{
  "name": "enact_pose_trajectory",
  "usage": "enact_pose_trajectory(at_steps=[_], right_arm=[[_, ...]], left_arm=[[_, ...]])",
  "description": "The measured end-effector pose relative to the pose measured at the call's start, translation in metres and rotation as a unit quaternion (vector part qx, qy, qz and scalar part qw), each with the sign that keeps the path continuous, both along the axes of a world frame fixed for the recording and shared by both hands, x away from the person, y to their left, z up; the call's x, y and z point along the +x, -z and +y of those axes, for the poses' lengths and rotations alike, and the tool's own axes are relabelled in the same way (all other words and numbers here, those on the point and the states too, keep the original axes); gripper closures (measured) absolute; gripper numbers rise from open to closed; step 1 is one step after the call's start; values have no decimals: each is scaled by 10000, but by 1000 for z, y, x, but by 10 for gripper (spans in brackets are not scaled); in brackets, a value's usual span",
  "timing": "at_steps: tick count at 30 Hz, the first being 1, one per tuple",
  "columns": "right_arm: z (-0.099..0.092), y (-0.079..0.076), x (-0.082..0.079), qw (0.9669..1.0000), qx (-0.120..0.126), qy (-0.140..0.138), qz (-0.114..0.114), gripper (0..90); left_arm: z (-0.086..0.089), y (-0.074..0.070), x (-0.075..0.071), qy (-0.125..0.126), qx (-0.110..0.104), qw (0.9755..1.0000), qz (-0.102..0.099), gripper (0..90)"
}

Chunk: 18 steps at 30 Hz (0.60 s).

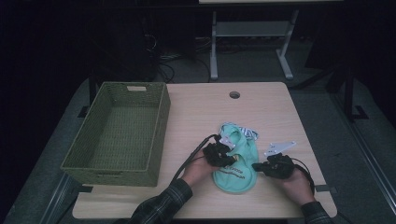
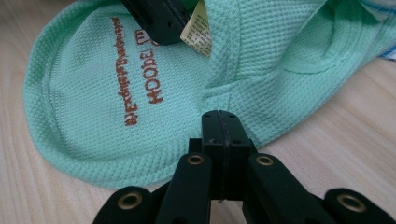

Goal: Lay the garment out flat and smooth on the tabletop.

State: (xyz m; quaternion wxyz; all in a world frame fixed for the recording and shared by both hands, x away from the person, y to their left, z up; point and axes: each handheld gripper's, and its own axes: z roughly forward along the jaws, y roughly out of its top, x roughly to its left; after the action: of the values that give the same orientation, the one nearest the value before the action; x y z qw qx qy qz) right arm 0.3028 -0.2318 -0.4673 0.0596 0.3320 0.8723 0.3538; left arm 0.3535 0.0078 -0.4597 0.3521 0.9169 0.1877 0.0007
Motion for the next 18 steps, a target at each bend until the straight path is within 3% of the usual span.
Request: enact_pose_trajectory(at_steps=[4, 8, 11, 15, 18], right_arm=[[0, 0, 0, 10000, -2, -3, -4, 898], [0, 0, 0, 10000, 1, -16, -13, 898], [0, 0, 0, 10000, -4, -7, -12, 898], [0, 0, 0, 10000, -3, -4, -6, 898], [0, 0, 0, 10000, 2, -9, -10, 898]], left_arm=[[13, -16, 9, -247, -306, 9992, -54, 864], [27, -23, 24, -608, -333, 9975, -163, 849], [33, -20, 35, -765, -234, 9968, -84, 809], [37, -19, 45, -964, -203, 9950, -138, 794], [34, -18, 49, -898, -115, 9957, -200, 794]])
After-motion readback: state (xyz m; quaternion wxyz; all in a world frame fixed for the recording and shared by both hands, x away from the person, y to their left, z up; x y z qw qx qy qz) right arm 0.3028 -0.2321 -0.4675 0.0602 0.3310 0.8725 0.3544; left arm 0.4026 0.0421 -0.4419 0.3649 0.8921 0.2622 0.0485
